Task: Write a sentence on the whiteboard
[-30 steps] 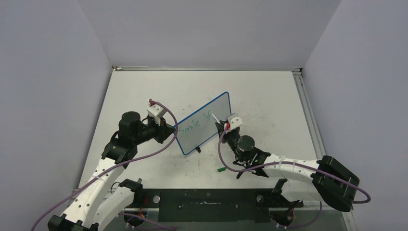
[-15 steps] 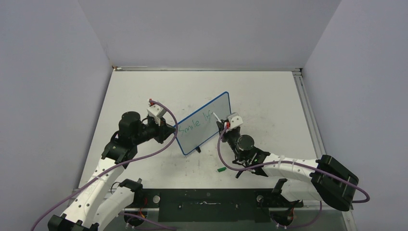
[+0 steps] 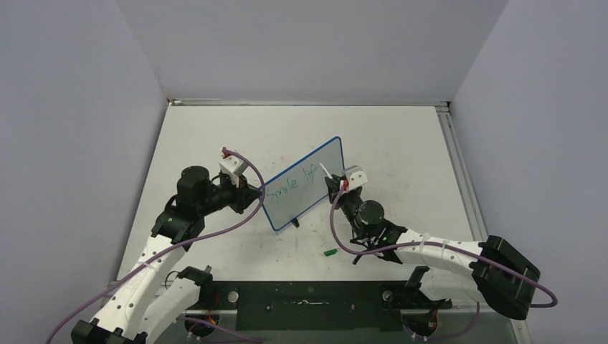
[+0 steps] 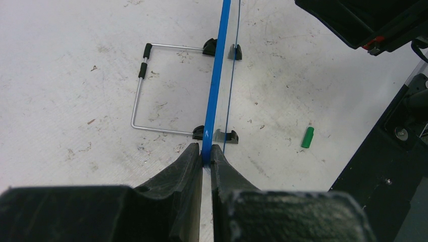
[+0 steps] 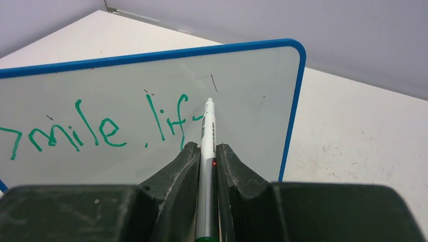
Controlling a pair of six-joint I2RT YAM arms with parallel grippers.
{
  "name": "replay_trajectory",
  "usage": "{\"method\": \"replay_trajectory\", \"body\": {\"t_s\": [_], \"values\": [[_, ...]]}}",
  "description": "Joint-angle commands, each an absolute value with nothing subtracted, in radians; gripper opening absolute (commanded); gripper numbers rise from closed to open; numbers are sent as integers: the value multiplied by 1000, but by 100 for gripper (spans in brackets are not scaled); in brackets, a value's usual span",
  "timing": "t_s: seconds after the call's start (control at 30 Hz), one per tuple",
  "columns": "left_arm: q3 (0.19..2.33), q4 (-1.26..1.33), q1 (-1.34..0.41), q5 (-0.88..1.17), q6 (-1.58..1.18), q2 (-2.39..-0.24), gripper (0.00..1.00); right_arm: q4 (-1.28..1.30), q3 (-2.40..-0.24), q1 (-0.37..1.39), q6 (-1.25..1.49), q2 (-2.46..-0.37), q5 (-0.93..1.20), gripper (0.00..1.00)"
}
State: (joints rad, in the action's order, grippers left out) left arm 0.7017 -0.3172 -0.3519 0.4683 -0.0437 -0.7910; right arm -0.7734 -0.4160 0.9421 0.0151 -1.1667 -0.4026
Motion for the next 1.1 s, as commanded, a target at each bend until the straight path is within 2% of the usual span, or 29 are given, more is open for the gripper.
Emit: {"method": "replay_trajectory", "body": {"t_s": [0.0, 0.63, 1.07], "values": [[710, -351, -357, 474, -46, -796, 0, -815, -438, 942, 10, -1127, -377, 5], [711, -351, -356, 478, -46, -798, 0, -826, -477, 938, -13, -1210, -362, 5], [710, -351, -357, 480, -46, -795, 0, -778, -422, 939, 60, -1226, -361, 5]]}}
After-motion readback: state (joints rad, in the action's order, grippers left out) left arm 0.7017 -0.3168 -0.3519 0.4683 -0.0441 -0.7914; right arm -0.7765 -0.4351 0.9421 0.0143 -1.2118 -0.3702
